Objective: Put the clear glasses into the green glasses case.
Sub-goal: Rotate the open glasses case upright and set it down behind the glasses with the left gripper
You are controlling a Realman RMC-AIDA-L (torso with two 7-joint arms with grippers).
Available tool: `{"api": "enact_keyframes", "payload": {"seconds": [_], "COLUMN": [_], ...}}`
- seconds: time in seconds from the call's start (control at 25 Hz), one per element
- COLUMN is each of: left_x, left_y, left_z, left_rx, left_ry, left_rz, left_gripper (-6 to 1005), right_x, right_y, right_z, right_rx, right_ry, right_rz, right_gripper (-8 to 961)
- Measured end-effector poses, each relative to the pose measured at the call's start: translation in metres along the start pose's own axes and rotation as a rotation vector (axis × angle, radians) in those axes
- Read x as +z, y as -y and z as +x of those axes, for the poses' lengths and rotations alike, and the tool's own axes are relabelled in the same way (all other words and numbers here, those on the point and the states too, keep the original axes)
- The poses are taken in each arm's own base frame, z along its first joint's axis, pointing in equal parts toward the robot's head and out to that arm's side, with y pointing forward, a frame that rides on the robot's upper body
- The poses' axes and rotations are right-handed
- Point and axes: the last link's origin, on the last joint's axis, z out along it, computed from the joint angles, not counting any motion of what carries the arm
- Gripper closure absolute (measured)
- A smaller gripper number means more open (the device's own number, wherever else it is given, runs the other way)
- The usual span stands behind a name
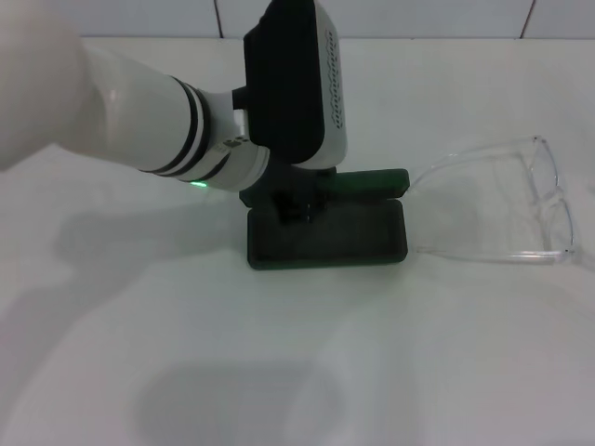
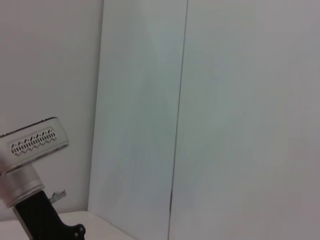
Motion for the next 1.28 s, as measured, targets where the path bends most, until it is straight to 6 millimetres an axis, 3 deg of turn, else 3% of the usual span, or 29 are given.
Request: {"api": "enact_keyframes", "payload": {"seconds": [0.6, 1.28], "left_x": [0.005, -0.002], "left_y": [-0.006, -0.002], "left_z": [0.006, 0.015], "left_rx": [0.001, -0.020], "left_ry": [0.000, -0.029], "left_rz": [-0.006, 0.034], "left_gripper": [774, 755], "right_x": [0.000, -0.002], "right_y": [-0.001, -0.004], "right_z": [0.000, 0.000], "right_rx": [0.003, 0.006], "right_ry": [0.012, 0.008], "right_rz": [-0.005, -0.020], "right_gripper": [67, 67]}}
